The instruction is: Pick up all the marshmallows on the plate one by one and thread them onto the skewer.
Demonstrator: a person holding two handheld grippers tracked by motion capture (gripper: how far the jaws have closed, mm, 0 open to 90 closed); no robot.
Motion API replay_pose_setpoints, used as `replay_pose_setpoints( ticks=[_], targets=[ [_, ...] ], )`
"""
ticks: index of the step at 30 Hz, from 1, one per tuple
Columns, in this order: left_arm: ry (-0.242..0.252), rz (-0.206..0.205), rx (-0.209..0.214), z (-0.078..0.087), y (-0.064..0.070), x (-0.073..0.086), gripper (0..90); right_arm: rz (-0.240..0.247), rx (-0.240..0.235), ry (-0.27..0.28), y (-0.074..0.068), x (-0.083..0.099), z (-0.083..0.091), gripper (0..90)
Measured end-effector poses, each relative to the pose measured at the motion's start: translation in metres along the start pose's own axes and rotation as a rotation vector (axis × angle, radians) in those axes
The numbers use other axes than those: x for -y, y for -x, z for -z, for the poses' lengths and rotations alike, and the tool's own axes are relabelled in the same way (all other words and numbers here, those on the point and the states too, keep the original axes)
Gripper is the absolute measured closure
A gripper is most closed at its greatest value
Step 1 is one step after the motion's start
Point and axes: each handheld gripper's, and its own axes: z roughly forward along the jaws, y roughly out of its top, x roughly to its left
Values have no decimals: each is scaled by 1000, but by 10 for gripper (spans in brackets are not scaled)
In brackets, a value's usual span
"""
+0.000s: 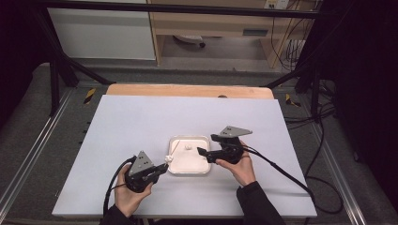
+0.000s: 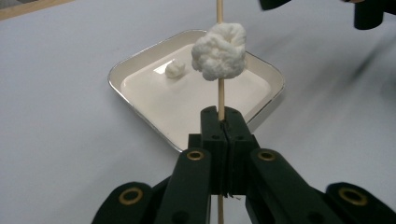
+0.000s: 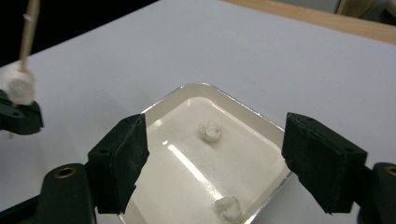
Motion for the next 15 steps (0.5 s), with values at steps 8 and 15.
replay_pose_setpoints(
  ticks=[8, 15],
  targets=[
    [-18, 2, 2, -2, -3, 6, 886, 44, 12, -112, -4, -1, -52, 311],
    [-12, 4, 4, -2, -4, 6, 887, 65, 26, -179, -1, -2, -78, 458]
  ],
)
